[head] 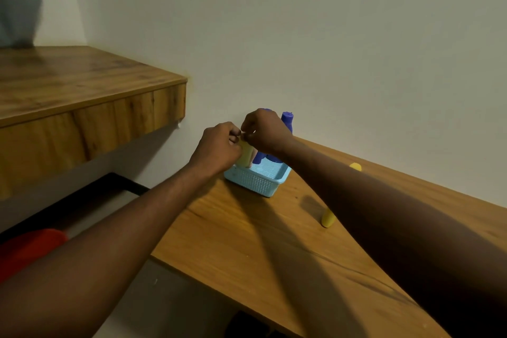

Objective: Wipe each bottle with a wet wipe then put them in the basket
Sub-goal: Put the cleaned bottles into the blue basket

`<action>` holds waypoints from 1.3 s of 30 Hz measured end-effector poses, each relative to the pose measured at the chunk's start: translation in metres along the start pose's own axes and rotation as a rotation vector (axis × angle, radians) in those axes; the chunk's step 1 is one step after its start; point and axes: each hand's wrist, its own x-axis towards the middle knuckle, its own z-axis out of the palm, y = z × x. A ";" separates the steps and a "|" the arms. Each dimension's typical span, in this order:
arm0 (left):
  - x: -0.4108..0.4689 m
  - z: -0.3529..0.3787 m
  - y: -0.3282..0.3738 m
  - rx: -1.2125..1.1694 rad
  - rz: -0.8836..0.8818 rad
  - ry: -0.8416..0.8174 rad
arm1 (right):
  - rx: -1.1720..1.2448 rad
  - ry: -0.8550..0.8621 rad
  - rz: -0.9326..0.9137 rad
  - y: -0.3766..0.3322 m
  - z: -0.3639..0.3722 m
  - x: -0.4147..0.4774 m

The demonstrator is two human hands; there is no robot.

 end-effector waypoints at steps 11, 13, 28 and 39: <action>-0.029 -0.005 0.034 0.019 0.064 -0.006 | 0.007 0.030 0.051 0.004 -0.048 -0.027; -0.039 -0.003 0.050 0.000 0.086 -0.021 | -0.018 0.043 0.078 0.008 -0.066 -0.041; -0.097 0.041 0.164 -0.035 0.227 -0.134 | -0.341 -0.141 0.111 0.045 -0.151 -0.176; -0.111 0.075 0.139 0.028 0.134 -0.208 | -0.355 -0.288 0.045 0.065 -0.134 -0.173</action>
